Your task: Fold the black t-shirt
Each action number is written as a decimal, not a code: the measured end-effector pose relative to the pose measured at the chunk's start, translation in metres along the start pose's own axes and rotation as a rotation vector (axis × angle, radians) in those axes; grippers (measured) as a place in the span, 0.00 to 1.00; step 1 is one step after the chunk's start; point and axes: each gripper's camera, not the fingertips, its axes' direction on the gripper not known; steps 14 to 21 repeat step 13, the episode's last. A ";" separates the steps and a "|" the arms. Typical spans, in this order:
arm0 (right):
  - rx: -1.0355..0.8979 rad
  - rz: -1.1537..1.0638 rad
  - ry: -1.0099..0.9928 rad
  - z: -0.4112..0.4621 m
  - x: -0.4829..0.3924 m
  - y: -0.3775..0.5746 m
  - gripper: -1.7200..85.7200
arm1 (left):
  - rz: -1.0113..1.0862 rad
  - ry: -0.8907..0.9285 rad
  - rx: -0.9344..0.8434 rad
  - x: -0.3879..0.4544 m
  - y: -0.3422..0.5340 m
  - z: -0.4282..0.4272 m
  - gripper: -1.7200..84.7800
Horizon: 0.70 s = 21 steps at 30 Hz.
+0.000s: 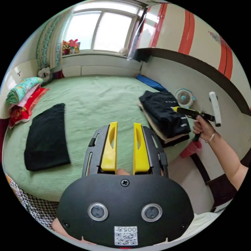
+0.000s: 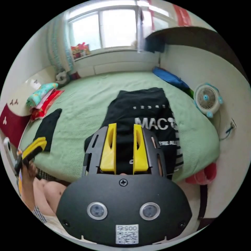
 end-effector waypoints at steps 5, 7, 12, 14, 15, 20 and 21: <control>-0.051 -0.009 0.112 0.033 -0.058 0.016 0.11 | -0.134 -0.177 0.066 -0.122 0.021 -0.042 0.13; 0.026 -0.025 0.088 0.013 -0.106 -0.001 0.11 | -0.197 -0.265 0.099 -0.168 0.027 -0.058 0.13; 0.187 -0.144 -0.220 -0.006 -0.261 -0.039 0.14 | -0.396 -0.384 0.093 -0.292 0.056 -0.079 0.14; 0.179 -0.163 -0.321 0.002 -0.304 -0.046 0.14 | -0.411 -0.380 0.082 -0.302 0.061 -0.079 0.14; 0.179 -0.163 -0.321 0.002 -0.304 -0.046 0.14 | -0.411 -0.380 0.082 -0.302 0.061 -0.079 0.14; 0.179 -0.163 -0.321 0.002 -0.304 -0.046 0.14 | -0.411 -0.380 0.082 -0.302 0.061 -0.079 0.14; 0.179 -0.163 -0.321 0.002 -0.304 -0.046 0.14 | -0.411 -0.380 0.082 -0.302 0.061 -0.079 0.14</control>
